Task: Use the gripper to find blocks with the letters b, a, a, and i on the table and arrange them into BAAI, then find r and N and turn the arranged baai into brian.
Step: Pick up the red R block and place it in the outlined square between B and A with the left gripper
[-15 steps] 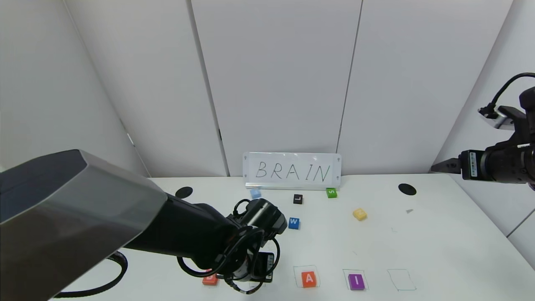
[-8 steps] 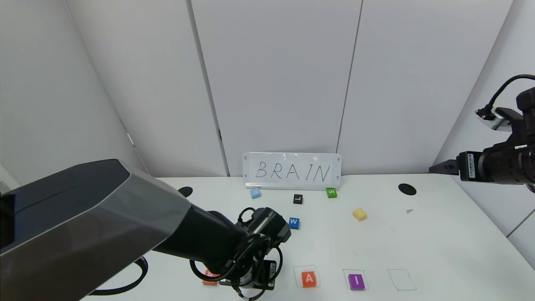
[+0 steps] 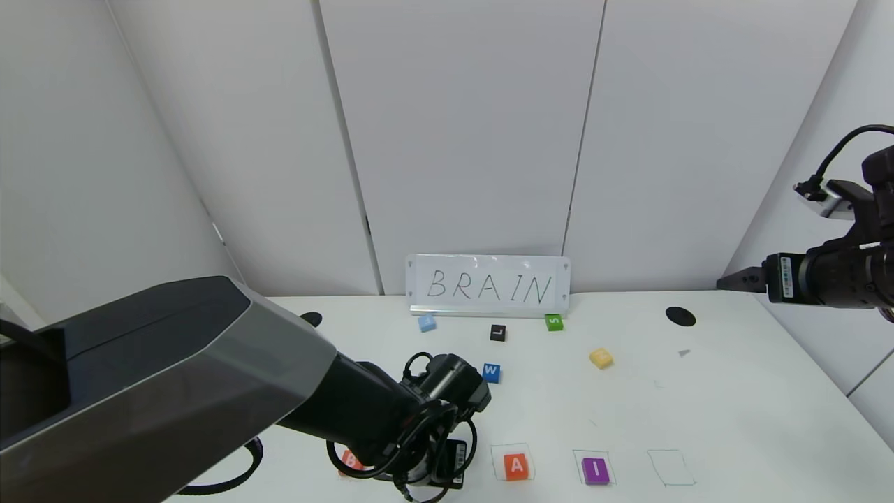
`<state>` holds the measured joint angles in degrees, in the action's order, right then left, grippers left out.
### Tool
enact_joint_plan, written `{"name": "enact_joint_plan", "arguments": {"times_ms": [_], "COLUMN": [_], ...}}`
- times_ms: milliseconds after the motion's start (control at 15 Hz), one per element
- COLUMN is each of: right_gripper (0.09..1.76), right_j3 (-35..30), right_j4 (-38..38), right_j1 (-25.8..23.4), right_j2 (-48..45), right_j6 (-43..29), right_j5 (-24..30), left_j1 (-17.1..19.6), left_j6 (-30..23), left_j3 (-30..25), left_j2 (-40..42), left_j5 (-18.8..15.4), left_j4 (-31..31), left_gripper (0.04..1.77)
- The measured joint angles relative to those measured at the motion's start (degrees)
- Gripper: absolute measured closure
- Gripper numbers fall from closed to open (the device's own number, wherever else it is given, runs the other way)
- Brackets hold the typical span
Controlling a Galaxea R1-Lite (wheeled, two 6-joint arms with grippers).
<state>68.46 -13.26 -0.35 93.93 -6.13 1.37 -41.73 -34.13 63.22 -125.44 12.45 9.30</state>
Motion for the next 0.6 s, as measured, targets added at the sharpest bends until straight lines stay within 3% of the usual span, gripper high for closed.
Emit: {"name": "enact_joint_plan", "arguments": {"times_ms": [600], "right_gripper": [0.14], "right_j3": [0.0], "right_j4": [0.2], "right_j1": [0.0], "right_j2": [0.0], "right_j6": [0.0], "right_j5": [0.0], "left_j1": [0.1], "left_j6": [0.0], "left_j3": [0.4], "left_j2": [-0.7], "left_j5": [0.1], "left_j4": [0.0], "left_gripper": [1.30]}}
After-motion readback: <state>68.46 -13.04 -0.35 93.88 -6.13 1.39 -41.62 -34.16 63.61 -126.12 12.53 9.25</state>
